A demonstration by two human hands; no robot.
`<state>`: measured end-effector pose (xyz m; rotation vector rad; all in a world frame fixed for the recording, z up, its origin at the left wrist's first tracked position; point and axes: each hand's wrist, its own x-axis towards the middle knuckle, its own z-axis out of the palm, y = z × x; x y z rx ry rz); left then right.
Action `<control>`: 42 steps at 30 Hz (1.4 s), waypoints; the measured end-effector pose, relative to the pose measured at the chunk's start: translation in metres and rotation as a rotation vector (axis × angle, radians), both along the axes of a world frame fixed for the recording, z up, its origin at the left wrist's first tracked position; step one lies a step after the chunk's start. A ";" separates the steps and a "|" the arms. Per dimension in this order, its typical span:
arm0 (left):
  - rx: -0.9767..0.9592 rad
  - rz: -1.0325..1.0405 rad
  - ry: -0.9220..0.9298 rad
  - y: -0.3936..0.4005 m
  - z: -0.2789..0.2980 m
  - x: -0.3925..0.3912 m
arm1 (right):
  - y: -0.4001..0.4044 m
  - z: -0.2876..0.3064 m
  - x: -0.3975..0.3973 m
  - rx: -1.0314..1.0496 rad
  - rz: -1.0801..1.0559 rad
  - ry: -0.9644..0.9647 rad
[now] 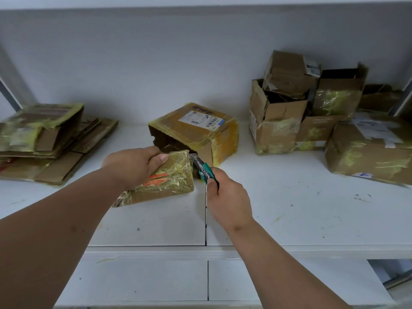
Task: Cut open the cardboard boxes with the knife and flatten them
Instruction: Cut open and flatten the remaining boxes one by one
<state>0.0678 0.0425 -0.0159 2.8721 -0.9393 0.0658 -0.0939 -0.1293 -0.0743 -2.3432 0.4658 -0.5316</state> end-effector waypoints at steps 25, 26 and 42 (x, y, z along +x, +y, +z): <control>0.051 -0.022 0.013 -0.004 0.008 0.010 | -0.012 -0.015 0.000 -0.216 0.080 0.067; 0.047 -0.019 0.013 -0.003 0.008 0.009 | -0.013 -0.015 0.000 -0.202 0.069 0.056; 0.065 0.006 0.012 -0.008 0.012 0.011 | -0.020 -0.006 0.013 -0.218 0.028 0.006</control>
